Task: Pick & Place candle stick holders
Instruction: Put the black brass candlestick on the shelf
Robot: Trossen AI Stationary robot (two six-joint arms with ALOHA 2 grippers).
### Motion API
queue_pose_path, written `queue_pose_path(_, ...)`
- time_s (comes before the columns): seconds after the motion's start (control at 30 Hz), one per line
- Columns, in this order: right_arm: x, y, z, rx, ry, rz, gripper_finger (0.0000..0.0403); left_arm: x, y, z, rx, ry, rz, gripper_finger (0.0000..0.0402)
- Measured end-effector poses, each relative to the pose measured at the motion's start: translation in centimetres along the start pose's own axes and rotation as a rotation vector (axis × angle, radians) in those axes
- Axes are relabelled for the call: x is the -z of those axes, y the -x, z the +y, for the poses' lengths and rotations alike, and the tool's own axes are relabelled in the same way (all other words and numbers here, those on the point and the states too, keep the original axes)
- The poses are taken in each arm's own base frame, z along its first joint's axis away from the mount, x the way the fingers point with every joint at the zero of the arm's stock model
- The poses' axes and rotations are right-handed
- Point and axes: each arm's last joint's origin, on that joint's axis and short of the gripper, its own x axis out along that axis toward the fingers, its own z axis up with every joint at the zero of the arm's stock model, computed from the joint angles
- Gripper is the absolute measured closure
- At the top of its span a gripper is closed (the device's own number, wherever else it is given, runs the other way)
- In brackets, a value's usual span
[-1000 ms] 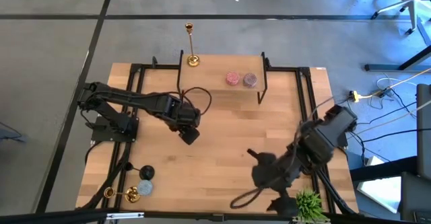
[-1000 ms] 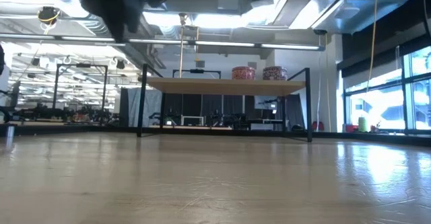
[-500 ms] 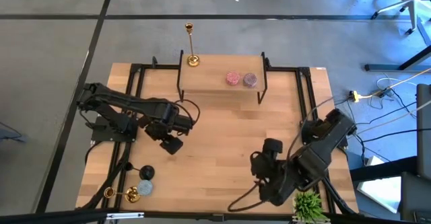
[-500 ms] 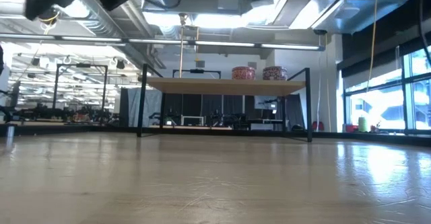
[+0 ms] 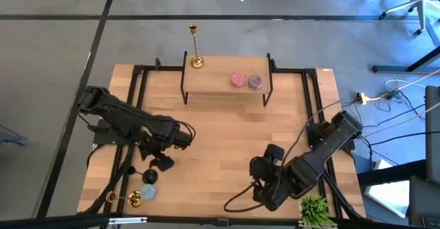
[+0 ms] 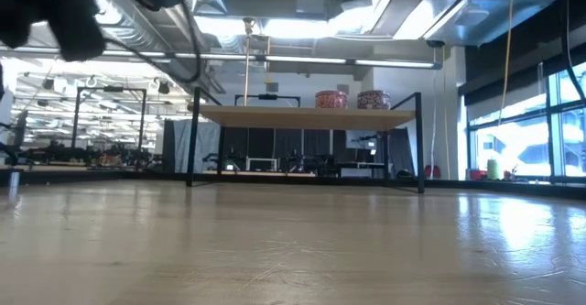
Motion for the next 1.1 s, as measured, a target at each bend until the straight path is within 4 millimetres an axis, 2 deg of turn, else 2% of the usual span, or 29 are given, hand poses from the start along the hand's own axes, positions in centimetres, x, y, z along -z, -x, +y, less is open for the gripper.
queue_pose_path(0.33,-1.7,-0.6,-0.3,-0.031,-0.09,-0.06,0.0004,0.8,-2.7,-0.1,0.045,-0.028,0.192,0.0203)
queue_pose_path(0.73,-1.9,-0.7,-0.4,-0.013,-0.095,-0.082,0.0004,1.6,-3.6,-0.3,0.034,-0.054,0.247,0.0207)
queue_pose_path(0.9,-2.0,-0.7,-0.4,-0.021,-0.1,-0.087,0.0004,1.5,-3.7,-0.7,0.079,-0.071,0.268,0.0254)
queue_pose_path(1.1,-2.0,-0.7,-0.3,-0.028,-0.104,-0.092,0.0004,1.2,-3.7,-1.3,0.125,-0.107,0.245,0.0369)
